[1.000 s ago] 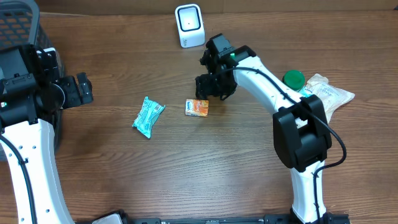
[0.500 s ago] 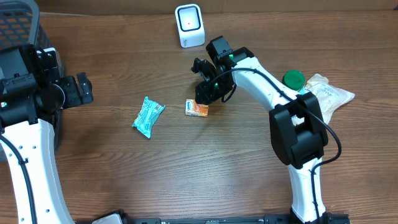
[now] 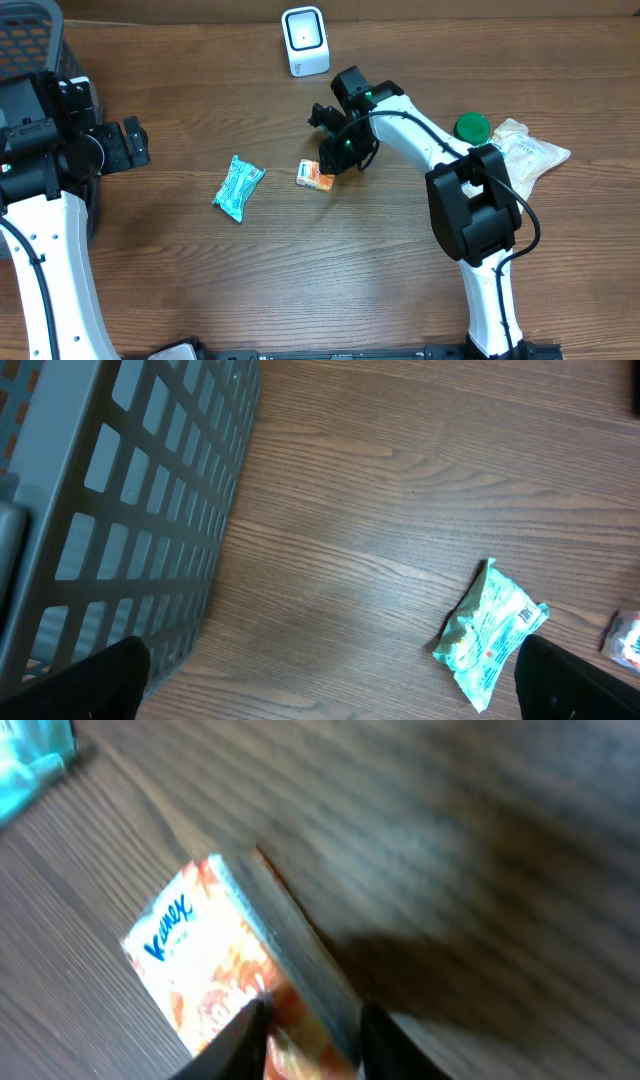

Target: Scan the item barcode

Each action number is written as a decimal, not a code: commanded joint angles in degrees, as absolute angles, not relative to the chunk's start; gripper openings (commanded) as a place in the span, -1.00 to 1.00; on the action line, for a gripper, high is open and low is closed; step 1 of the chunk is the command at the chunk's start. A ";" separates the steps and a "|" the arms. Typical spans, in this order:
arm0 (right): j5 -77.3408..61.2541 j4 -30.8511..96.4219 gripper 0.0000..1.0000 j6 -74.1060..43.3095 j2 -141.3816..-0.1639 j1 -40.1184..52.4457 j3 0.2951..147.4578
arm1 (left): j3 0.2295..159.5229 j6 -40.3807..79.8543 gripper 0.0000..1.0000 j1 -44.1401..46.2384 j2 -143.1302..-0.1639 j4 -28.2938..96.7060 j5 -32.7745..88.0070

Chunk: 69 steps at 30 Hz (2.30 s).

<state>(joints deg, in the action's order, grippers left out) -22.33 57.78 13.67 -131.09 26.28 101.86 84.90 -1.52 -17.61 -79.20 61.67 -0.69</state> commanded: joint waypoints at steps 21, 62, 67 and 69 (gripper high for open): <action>-19.77 62.48 -0.18 -3.68 -131.92 24.03 101.51 | 85.23 -2.15 0.99 -17.23 -79.40 61.49 -0.19; -89.93 65.12 -0.92 -5.85 -123.52 13.13 103.15 | 85.23 -2.15 0.99 -17.26 -79.40 61.49 -0.19; -89.93 65.06 -0.92 -12.32 -123.52 12.38 103.15 | 85.23 -2.15 0.99 -17.23 -79.40 61.49 -0.19; -89.95 65.06 -0.92 -13.96 -123.52 12.40 103.15 | 85.23 -2.15 0.99 -17.23 -79.40 61.49 -0.19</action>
